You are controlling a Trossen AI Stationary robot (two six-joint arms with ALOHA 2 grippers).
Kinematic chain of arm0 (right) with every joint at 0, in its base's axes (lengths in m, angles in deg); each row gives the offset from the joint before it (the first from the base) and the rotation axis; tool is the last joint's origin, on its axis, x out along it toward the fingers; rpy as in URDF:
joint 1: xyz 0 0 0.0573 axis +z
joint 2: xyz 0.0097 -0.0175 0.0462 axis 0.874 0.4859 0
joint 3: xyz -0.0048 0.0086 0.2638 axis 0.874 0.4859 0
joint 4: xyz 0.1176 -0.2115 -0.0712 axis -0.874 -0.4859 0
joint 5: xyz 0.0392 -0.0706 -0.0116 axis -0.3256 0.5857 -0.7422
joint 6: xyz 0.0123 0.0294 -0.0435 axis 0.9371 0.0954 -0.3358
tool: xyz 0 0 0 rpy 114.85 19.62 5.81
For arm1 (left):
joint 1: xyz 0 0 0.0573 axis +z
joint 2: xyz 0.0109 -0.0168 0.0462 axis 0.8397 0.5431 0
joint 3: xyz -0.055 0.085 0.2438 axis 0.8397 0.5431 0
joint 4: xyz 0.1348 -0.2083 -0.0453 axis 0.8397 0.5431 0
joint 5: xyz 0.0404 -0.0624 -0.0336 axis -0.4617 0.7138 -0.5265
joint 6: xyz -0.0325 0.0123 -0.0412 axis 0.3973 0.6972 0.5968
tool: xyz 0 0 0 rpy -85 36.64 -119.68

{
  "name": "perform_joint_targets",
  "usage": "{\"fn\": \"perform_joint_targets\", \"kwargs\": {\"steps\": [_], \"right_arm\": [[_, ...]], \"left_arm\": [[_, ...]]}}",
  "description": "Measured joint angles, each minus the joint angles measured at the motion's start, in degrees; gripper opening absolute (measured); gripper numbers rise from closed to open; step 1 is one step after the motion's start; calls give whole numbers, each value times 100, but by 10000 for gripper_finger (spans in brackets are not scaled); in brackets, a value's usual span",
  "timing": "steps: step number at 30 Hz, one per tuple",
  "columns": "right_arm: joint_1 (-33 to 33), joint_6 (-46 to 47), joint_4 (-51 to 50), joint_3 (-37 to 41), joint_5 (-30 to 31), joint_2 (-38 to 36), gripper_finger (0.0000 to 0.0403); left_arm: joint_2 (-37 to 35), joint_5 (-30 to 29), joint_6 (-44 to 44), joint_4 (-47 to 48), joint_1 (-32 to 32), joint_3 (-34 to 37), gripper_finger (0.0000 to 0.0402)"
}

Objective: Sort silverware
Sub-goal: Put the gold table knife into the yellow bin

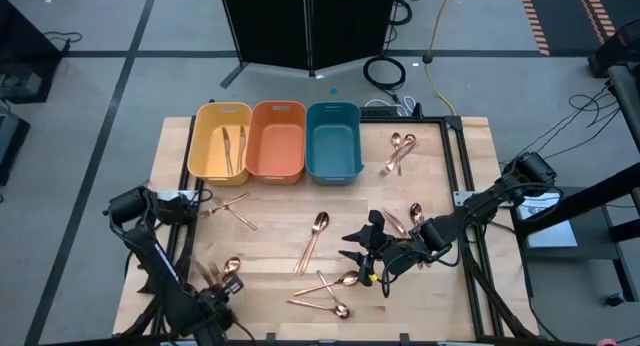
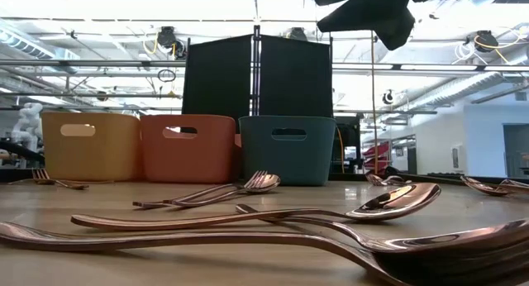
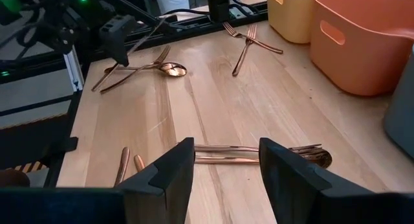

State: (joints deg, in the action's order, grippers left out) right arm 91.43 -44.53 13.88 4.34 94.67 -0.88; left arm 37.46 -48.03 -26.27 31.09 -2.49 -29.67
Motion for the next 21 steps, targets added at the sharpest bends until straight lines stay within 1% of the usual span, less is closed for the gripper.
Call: {"fn": "perform_joint_targets", "kwargs": {"steps": [3, 5, 8, 11, 16, 18, 21], "right_arm": [[0, 71, 7, 0, 0, 0, 164], [0, 102, 11, 0, 0, 0, 164], [0, 107, 48, -1, 0, -2, 164], [-2, 103, 50, -2, 111, -2, 164], [-31, -46, 46, -4, 371, 91, 164], [-100, -171, 45, -4, 423, 120, 164], [-229, -199, 43, -4, 448, 120, 164]], "left_arm": [[-131, -355, -194, 195, 23, -10, 25], [-281, -690, -322, 433, 97, -12, 25], [-603, -1218, -531, 695, 327, -12, 25], [-1016, -1880, -735, 768, 684, -12, 25], [-1842, -3056, -1081, 601, 1603, 118, 25], [-2193, -3250, -1340, 568, 2111, 190, 25], [-2745, -3263, -2026, 601, 2940, 295, 25]]}}
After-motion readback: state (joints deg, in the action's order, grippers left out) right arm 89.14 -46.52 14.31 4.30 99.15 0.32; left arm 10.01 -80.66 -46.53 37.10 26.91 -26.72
